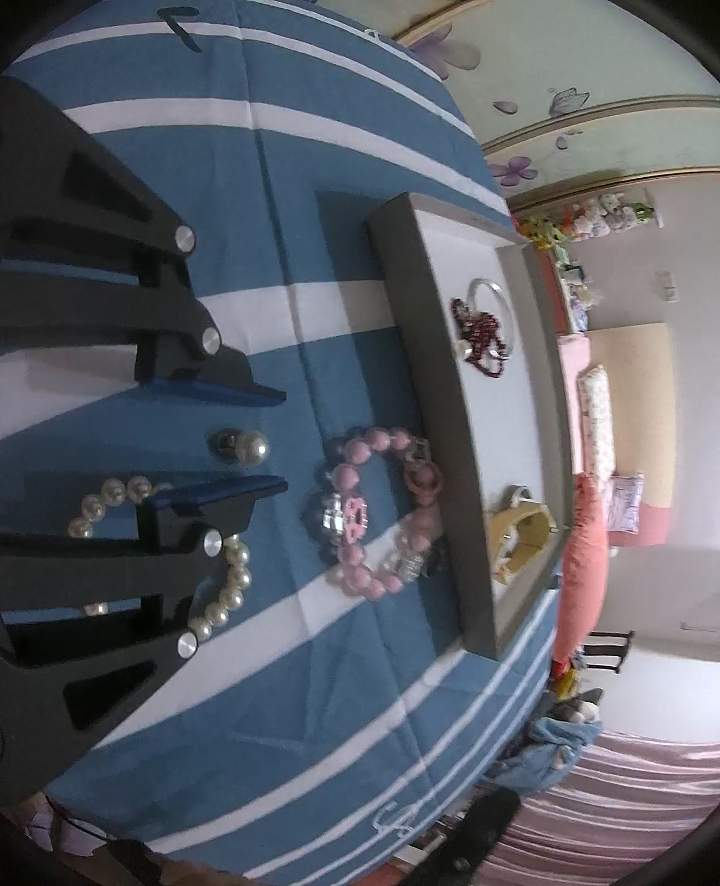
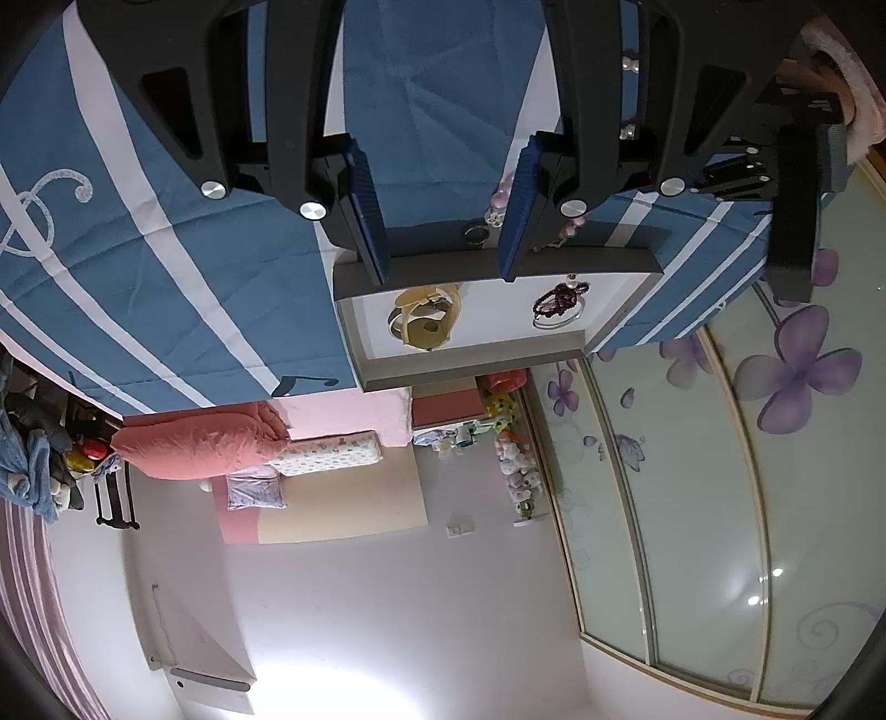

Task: Organize jewelry
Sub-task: 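Move the left gripper to another loose white pearl and grasp it, then grasp the white pearl necklace with the right gripper while the left holds the pearl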

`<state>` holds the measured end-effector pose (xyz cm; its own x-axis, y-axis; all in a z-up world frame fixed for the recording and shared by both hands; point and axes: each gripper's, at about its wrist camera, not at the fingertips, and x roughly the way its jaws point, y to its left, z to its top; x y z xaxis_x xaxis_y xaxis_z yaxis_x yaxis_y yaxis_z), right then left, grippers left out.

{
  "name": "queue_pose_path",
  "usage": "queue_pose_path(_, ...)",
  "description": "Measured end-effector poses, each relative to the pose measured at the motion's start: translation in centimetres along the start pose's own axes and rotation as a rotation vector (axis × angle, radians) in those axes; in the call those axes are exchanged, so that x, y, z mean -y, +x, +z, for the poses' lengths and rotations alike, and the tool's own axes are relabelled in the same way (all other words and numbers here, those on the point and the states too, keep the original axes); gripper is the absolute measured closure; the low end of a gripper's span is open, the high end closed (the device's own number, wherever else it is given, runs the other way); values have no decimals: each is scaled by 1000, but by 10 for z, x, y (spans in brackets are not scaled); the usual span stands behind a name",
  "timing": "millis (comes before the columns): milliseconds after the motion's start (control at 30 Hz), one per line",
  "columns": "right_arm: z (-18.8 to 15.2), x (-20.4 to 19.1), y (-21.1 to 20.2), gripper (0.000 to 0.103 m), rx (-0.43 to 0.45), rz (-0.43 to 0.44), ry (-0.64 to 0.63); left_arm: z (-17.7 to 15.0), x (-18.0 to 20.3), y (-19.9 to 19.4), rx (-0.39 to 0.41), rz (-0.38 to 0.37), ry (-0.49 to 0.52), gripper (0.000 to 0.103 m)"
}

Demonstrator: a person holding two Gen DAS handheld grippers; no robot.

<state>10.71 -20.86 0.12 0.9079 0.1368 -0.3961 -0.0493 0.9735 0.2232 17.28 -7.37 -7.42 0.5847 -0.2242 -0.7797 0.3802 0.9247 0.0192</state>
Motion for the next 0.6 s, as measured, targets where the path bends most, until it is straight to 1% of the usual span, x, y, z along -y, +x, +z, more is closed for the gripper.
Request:
queue_pose_path(100, -2, -1, -1, 61, -3, 5, 0, -1, 1, 1, -5, 11, 9, 88)
queue_pose_path(200, -2, -2, -2, 61, -6, 9, 1, -1, -1, 1, -5, 18, 0, 89)
queue_pose_path(300, -3, -3, -3, 61, -9, 16, -2, 0, -10, 1, -6, 43, -22, 89)
queue_pose_path(400, -3, -6, -3, 61, -20, 30, -9, 2, -25, 3, -9, 84, -56, 89)
queue_pose_path(467, -5, -9, -3, 61, -33, 45, -17, 3, -42, 4, -11, 121, -94, 89)
queue_pose_path(600, -12, -20, 1, 61, -92, 98, -53, 5, -73, 5, -14, 169, -160, 89)
